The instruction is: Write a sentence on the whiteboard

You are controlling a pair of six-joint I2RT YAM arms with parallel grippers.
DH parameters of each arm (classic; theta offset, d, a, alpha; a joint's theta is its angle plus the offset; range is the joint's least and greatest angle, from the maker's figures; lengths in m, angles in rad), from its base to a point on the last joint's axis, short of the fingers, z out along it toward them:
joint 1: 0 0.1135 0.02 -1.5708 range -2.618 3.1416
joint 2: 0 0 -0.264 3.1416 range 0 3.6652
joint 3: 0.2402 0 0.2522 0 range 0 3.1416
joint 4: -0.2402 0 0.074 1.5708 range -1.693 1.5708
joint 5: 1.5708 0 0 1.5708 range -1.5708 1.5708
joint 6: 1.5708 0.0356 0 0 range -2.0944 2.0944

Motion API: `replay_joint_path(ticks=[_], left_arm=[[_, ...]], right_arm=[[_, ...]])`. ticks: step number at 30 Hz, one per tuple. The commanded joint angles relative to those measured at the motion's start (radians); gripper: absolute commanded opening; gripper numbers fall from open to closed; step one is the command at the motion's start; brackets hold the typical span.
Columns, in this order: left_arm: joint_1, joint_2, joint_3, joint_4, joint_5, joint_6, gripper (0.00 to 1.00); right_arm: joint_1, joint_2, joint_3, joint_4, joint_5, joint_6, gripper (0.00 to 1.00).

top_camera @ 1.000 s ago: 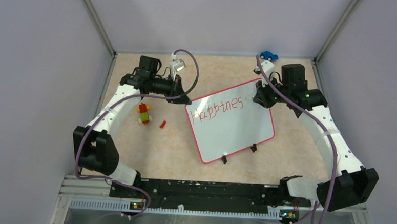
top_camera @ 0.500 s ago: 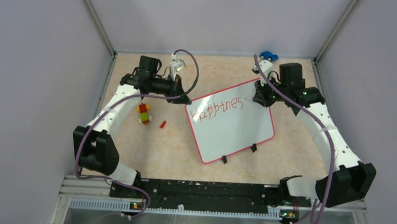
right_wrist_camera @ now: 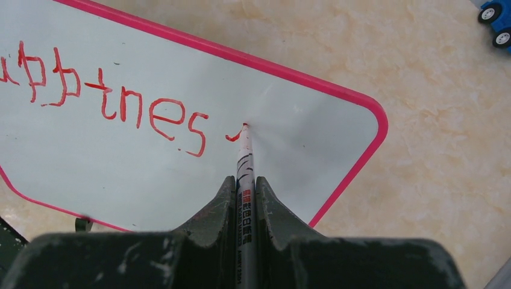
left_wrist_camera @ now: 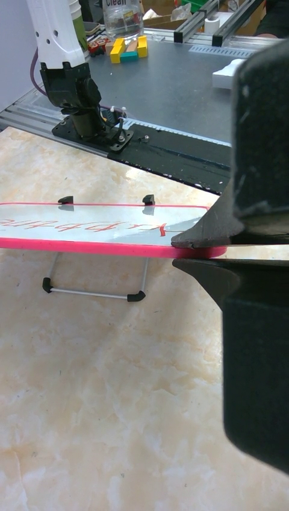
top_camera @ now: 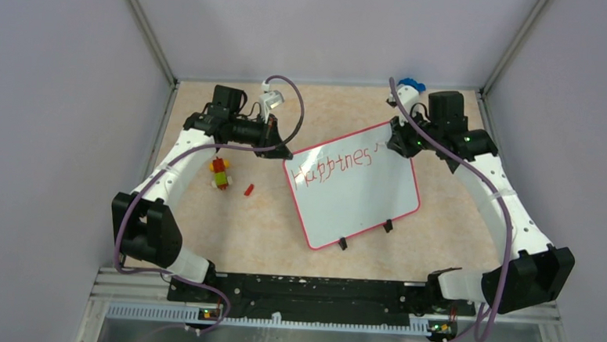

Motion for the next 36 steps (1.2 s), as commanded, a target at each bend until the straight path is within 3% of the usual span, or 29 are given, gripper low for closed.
replay_joint_path(ticks=[1,19,36], left_arm=[[-0.037,0.003,-0.020,-0.049,-0.001,0.031,0.00],[-0.037,0.005,-0.020,-0.049,0.000,0.031,0.00],[-0.037,0.014,-0.018,-0.049,0.000,0.031,0.00]], right_arm=[[-0.004,0.009,0.056,0.020,-0.040,-0.002,0.00],[0.041,-0.034,-0.042,0.014,-0.028,-0.004,0.00],[-0.006,-0.062,-0.080,0.001,0.002,-0.038,0.00]])
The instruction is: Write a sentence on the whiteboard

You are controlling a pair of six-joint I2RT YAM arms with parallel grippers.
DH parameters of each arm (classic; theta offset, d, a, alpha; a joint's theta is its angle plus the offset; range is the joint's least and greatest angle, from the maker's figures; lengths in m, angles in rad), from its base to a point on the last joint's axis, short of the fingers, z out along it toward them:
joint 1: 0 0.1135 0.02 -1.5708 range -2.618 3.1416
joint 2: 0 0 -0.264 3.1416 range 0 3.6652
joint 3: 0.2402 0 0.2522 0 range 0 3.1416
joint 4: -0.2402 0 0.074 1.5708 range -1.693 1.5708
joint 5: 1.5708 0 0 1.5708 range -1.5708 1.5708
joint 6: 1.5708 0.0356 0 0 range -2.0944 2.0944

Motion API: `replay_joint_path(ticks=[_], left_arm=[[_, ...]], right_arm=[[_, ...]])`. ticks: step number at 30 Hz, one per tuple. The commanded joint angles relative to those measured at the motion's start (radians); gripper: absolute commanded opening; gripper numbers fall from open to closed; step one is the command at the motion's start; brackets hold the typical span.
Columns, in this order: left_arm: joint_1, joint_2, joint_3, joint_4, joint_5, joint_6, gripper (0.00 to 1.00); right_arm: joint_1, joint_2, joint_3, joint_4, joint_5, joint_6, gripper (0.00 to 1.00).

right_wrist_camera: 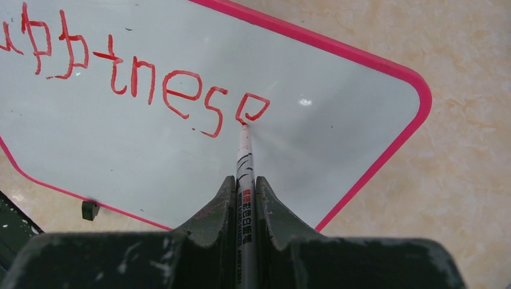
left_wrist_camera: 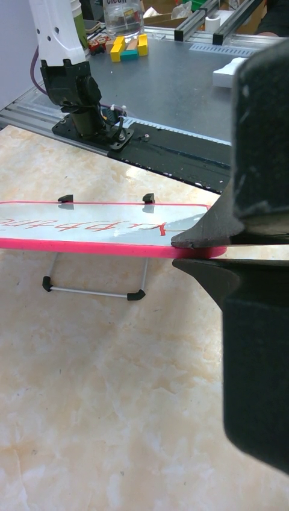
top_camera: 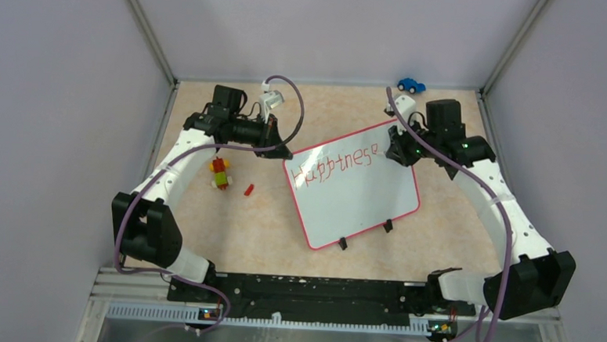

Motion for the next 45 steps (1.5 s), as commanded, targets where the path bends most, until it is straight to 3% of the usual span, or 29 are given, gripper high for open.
replay_joint_path(ticks=[1,33,45], left_arm=[[-0.037,0.015,-0.017,-0.050,0.003,0.030,0.00],[-0.039,0.019,-0.015,-0.050,0.002,0.029,0.00],[-0.039,0.031,-0.014,-0.047,0.009,0.024,0.00]], right_arm=[[-0.019,-0.033,-0.014,0.001,0.024,-0.033,0.00],[0.000,-0.048,-0.024,-0.032,-0.055,-0.018,0.00],[0.064,-0.094,0.039,-0.136,-0.186,-0.029,0.00]])
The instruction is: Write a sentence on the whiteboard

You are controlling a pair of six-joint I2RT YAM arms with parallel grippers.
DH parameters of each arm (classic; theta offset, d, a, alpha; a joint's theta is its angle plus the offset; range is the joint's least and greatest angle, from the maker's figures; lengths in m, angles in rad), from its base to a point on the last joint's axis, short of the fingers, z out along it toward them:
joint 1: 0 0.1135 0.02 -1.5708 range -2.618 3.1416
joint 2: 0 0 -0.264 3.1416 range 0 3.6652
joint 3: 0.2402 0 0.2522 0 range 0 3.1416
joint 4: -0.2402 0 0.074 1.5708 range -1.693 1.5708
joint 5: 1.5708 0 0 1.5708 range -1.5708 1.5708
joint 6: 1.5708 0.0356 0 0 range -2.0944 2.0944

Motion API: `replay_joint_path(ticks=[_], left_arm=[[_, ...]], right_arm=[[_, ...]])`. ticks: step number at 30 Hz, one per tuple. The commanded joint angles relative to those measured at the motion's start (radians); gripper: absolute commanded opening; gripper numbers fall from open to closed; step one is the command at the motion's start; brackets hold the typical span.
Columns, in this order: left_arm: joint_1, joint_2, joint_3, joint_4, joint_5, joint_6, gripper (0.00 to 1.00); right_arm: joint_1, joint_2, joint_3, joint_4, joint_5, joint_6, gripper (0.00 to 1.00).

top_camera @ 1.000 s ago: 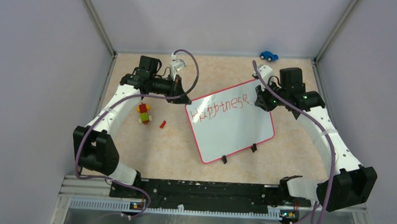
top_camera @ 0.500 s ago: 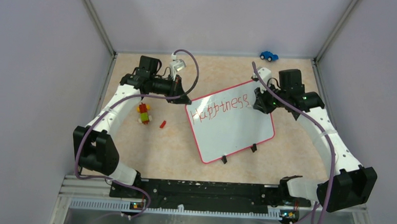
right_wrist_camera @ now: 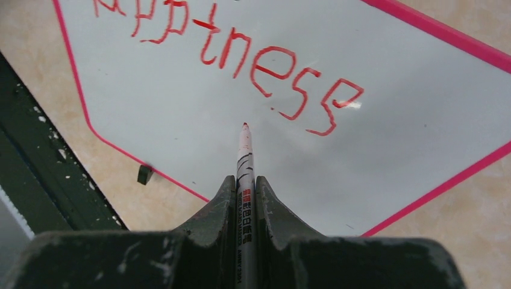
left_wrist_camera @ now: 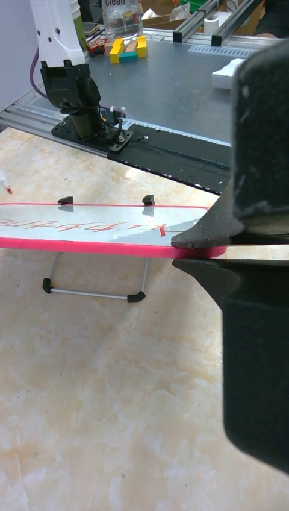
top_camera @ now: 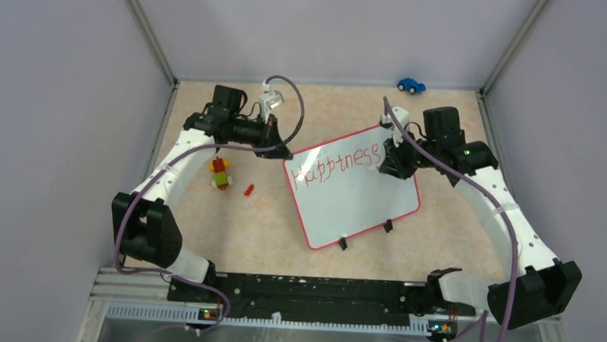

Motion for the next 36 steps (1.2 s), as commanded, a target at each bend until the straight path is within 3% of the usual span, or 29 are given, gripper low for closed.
replay_joint_path(ticks=[1,6,21,36], left_arm=[[-0.038,0.033,-0.015,-0.046,0.003,0.022,0.00],[-0.038,0.038,-0.015,-0.044,0.003,0.022,0.00],[-0.038,0.068,-0.016,-0.043,0.011,0.008,0.00],[-0.037,0.077,-0.014,-0.048,-0.003,0.023,0.00]], right_arm=[[0.047,-0.053,0.056,-0.037,-0.079,-0.002,0.00],[0.125,-0.092,0.020,-0.013,-0.132,0.005,0.00],[0.430,-0.107,-0.223,0.273,-0.018,0.035,0.00],[0.561,-0.030,-0.264,0.431,0.133,0.036,0.00]])
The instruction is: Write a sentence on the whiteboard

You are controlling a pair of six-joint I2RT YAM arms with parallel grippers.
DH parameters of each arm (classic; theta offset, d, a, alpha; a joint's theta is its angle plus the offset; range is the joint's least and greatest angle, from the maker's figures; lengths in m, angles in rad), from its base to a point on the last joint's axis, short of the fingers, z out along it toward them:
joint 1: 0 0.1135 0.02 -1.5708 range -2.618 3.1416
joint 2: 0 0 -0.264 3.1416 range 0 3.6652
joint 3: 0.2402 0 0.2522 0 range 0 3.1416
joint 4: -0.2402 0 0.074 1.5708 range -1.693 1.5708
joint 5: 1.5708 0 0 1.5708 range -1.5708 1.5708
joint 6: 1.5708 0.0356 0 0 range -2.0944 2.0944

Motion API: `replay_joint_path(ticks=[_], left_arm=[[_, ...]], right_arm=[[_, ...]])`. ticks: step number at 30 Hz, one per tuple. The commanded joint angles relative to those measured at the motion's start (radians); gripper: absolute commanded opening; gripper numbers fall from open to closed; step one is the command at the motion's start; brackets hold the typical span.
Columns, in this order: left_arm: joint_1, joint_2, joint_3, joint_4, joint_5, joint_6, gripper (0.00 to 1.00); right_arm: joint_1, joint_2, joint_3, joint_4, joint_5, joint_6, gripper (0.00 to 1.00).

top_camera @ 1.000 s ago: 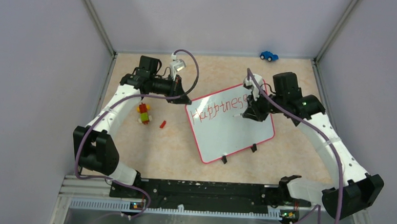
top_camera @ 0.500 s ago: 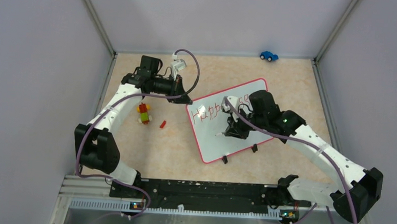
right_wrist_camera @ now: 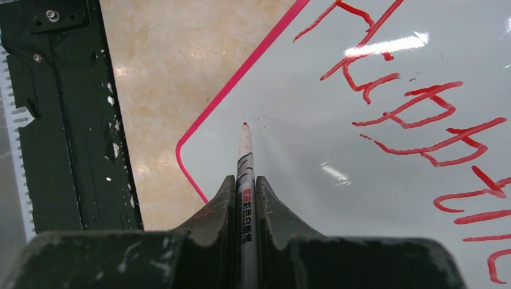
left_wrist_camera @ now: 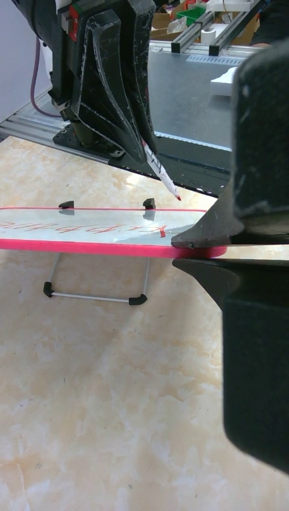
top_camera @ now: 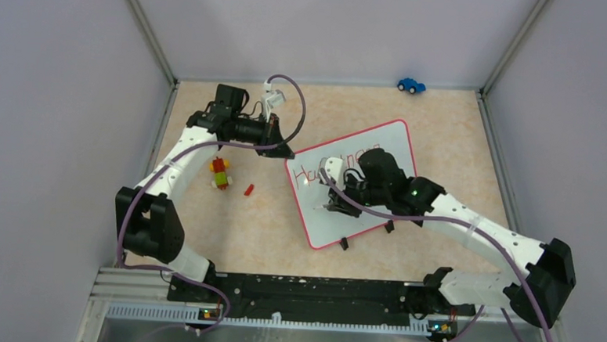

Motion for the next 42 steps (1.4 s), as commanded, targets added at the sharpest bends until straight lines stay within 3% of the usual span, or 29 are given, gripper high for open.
replay_joint_path(ticks=[1,10,28,42], left_arm=[[-0.037,0.040,-0.027,-0.058,-0.033,0.030,0.00],[-0.037,0.033,-0.033,-0.057,-0.038,0.035,0.00],[-0.037,0.022,-0.037,-0.058,-0.043,0.042,0.00],[-0.036,0.025,-0.037,-0.058,-0.043,0.037,0.00]], right_arm=[[0.034,0.028,0.011,0.075,0.060,-0.005,0.00],[0.118,0.069,0.022,0.068,0.130,-0.036,0.00],[0.131,0.059,-0.001,0.056,0.269,-0.056,0.00],[0.104,0.031,-0.009,0.020,0.239,-0.056,0.00]])
